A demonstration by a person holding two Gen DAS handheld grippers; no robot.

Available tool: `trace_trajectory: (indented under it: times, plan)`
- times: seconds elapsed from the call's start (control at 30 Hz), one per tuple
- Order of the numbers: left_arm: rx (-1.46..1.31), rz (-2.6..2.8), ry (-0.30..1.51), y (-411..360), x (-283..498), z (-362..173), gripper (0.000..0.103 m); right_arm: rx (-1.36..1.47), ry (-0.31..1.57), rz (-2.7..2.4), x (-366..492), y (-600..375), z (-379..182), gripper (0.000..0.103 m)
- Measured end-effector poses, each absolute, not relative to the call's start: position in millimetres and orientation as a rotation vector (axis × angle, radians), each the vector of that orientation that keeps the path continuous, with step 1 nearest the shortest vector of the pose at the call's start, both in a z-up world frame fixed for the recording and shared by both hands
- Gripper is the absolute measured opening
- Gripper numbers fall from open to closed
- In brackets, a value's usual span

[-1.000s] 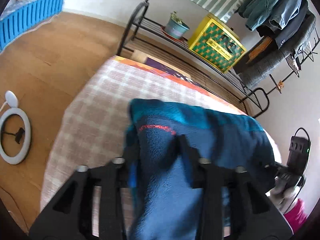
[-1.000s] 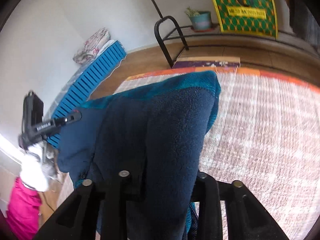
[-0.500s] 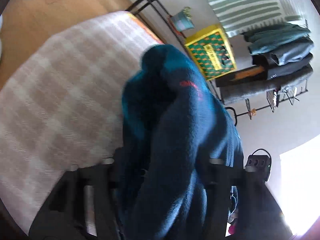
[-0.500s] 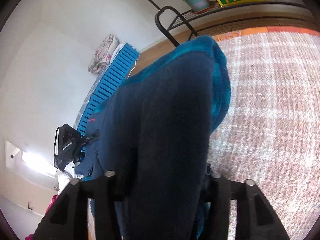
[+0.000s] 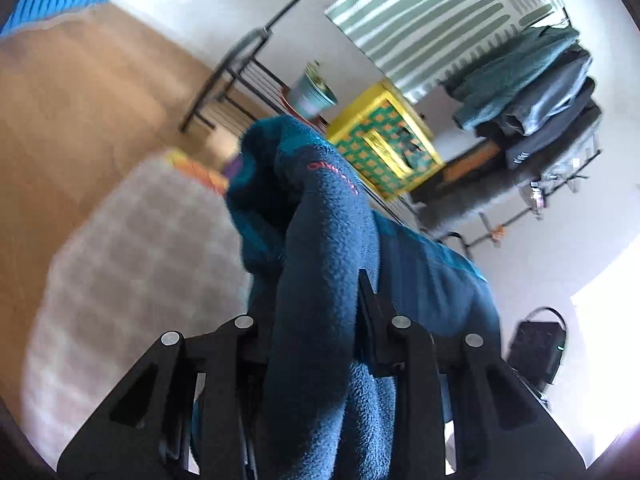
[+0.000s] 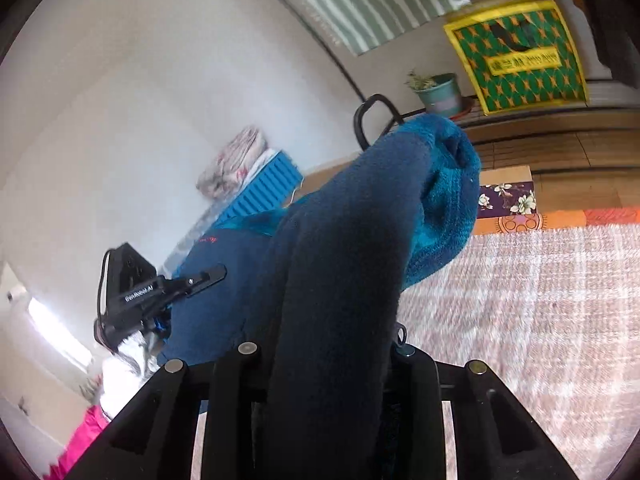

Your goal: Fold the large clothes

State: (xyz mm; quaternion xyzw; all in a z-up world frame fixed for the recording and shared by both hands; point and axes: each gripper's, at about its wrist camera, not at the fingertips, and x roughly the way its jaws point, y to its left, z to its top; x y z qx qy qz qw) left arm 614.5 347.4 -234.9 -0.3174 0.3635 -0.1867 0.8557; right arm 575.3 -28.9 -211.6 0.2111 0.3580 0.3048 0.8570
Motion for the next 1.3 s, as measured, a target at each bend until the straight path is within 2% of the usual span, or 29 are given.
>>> trace_trajectory:
  times: [0.1, 0.2, 0.23, 0.27, 0.3, 0.33, 0.37, 0.57, 0.73, 1.13, 1.3]
  plan:
    - [-0.593, -0.243, 0.839, 351.5, 647.0, -253.3, 0.038, 0.369, 0.848, 0.544, 596.2, -17.4, -237.3, 0.034]
    - [-0.526, -0.106, 0.882, 361.6, 653.6, -275.2, 0.04, 0.24, 0.952, 0.45, 601.4, -13.3, -264.2, 0.046]
    - [-0.507, -0.077, 0.884, 365.1, 651.1, -281.7, 0.048, 0.241, 0.95, 0.454, 599.7, -19.6, -268.9, 0.053]
    - [-0.494, -0.06, 0.89, 368.2, 645.8, -288.5, 0.051, 0.253, 0.951, 0.45, 599.9, -25.1, -271.3, 0.069]
    - [-0.461, -0.058, 0.909, 368.1, 642.3, -296.3, 0.051, 0.249, 0.964, 0.431, 600.7, -29.3, -274.0, 0.073]
    - [-0.422, -0.047, 0.92, 366.8, 640.4, -301.0, 0.057, 0.238, 0.967, 0.432, 600.2, -31.4, -273.4, 0.072]
    - [-0.371, -0.018, 0.928, 366.5, 635.7, -304.4, 0.058, 0.228, 0.967, 0.434, 598.7, -32.1, -271.0, 0.072]
    - [-0.413, 0.05, 0.853, 387.5, 591.3, -277.0, 0.058, 0.079, 0.913, 0.415, 576.4, -27.4, -228.9, 0.067]
    - [-0.388, 0.022, 0.784, 380.8, 540.7, -217.9, 0.058, 0.075, 0.846, 0.439, 531.0, -36.5, -183.5, 0.067]
    - [-0.226, -0.067, 0.589, 295.7, 369.8, -58.0, 0.059, -0.028, 0.684, 0.433, 390.7, -47.9, -64.3, 0.067]
    - [-0.196, -0.088, 0.511, 266.6, 290.8, -15.5, 0.073, -0.065, 0.622, 0.41, 325.4, -55.9, -29.5, 0.068]
